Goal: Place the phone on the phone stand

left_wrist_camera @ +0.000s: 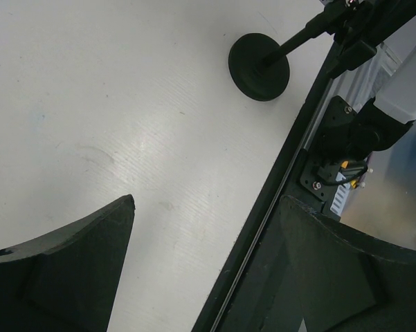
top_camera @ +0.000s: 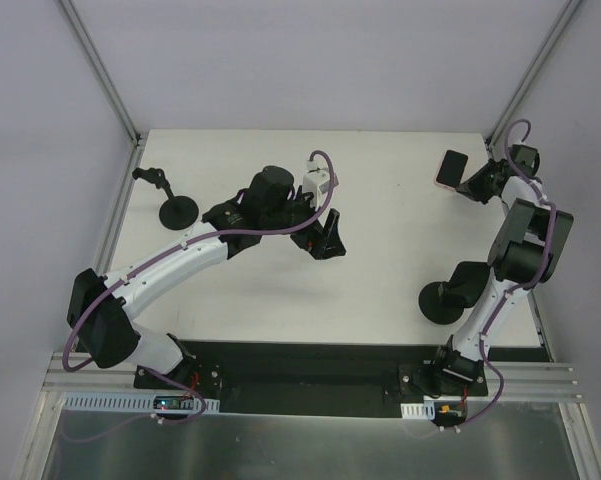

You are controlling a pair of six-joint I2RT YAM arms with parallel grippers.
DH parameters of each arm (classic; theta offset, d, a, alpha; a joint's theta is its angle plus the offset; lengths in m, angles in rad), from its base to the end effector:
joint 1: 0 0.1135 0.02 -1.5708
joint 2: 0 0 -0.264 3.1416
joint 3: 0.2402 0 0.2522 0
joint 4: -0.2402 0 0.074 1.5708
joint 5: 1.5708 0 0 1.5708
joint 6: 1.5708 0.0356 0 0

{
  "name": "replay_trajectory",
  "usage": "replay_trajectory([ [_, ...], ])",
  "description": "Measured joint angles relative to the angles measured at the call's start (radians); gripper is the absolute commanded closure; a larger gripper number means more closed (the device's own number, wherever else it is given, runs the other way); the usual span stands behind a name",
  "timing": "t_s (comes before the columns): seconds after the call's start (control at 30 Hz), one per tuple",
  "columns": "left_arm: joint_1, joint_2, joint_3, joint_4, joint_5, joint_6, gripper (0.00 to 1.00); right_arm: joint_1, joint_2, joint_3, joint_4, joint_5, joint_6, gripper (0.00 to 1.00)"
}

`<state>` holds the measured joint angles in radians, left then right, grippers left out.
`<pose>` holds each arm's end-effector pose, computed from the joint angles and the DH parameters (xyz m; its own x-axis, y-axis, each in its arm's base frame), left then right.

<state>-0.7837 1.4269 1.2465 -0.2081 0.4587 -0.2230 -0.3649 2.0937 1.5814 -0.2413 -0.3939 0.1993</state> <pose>0.2240 -0.2455 0.3497 -0.4658 0.1843 -0.8655 0.8410 0.3964 -0.3682 0.4465 -0.1559 0.2013 -0.6131 0.4299 -0.6628 0.1933 0.8951 0.4018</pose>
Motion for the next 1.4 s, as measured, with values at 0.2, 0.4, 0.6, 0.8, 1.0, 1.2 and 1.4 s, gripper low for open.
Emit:
replay_trajectory([
  [0.2, 0.000, 0.000, -0.002, 0.000, -0.008, 0.002, 0.16, 0.026, -0.003, -0.148, 0.195, 0.046, 0.192, 0.98],
  [0.4, 0.000, 0.000, -0.002, 0.000, -0.015, 0.004, 0.16, 0.030, -0.003, -0.239, 0.386, 0.122, 0.314, 0.99],
  [0.6, 0.000, 0.000, -0.002, 0.000, -0.020, 0.005, 0.16, 0.042, -0.004, -0.263, 0.496, 0.235, 0.339, 0.98],
  [0.8, 0.000, 0.000, -0.003, 0.000, -0.022, 0.005, 0.15, 0.053, -0.025, -0.275, 0.455, 0.409, 0.329, 0.99],
  [1.0, 0.000, 0.000, -0.005, 0.000, -0.022, 0.005, 0.15, 0.033, -0.037, -0.225, 0.386, 0.428, 0.229, 0.98],
  [1.2, 0.000, 0.000, -0.011, 0.000, -0.022, 0.005, 0.15, 0.047, -0.039, -0.141, 0.283, 0.380, 0.187, 0.91],
  [1.4, 0.000, 0.000, -0.013, 0.000, -0.022, 0.005, 0.14, 0.069, -0.039, 0.048, 0.093, 0.332, 0.102, 0.45],
])
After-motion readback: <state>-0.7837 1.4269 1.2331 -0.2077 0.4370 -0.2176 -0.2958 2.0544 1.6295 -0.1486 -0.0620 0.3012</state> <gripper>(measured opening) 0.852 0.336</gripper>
